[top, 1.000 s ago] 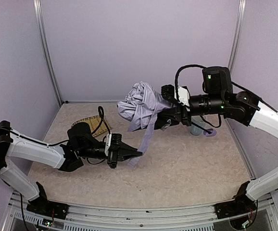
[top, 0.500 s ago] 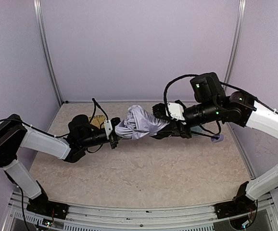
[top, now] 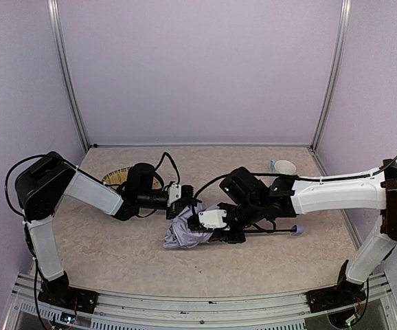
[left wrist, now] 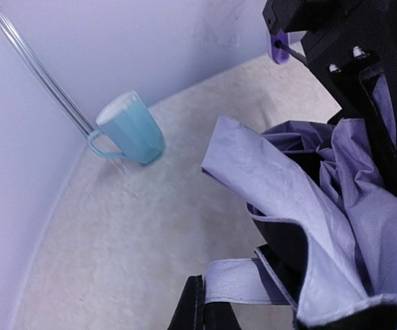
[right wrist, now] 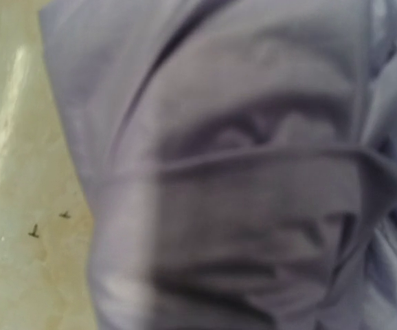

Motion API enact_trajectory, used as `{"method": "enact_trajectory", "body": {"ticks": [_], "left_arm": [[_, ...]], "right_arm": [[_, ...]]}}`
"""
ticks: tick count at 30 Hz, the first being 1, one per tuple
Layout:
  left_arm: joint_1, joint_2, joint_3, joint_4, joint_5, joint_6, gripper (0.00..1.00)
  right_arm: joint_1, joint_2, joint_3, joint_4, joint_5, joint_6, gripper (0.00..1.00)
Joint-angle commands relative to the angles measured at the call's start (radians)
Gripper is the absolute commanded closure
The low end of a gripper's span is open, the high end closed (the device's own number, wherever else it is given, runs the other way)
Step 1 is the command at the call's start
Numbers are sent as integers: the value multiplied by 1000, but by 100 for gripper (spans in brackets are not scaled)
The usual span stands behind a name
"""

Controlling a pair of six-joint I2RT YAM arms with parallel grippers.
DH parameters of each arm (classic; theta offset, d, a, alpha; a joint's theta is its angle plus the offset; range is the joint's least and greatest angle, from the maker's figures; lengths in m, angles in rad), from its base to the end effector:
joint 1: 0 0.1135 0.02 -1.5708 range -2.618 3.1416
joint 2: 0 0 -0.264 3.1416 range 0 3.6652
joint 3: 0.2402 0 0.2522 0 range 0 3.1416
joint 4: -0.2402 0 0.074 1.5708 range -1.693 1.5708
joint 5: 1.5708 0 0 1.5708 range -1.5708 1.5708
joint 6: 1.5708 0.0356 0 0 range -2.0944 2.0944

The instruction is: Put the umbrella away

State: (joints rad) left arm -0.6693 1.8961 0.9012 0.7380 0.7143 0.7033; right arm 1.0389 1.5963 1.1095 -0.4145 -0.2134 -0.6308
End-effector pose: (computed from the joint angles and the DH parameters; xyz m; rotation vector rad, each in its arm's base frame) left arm 0.2880 -0.2576 0.1652 1.4869 1.0266 -0.6251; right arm 0.1653 0.2958 0.2305 -1.9105 1.6050 0.4373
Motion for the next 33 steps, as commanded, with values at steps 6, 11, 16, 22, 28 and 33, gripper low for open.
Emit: {"method": "enact_trajectory", "body": {"ticks": [6, 11, 16, 22, 28, 33], "left_arm": [[-10, -2, -16, 136, -242, 90, 100], [-26, 21, -31, 166, -293, 74, 100], [-19, 51, -45, 296, -410, -8, 94], [1, 63, -43, 377, -547, -61, 41], [12, -100, -163, 517, -774, -141, 36], [-44, -457, -370, 304, -644, -226, 42]], "right_arm": [[81, 272, -41, -226, -415, 7, 100], [9, 398, -17, -267, -425, 90, 100], [-52, 464, -13, -276, -398, 185, 100], [-91, 500, 6, -312, -311, 245, 100], [-139, 528, 19, -310, -338, 275, 100], [-183, 589, 64, -354, -401, 275, 100]]}}
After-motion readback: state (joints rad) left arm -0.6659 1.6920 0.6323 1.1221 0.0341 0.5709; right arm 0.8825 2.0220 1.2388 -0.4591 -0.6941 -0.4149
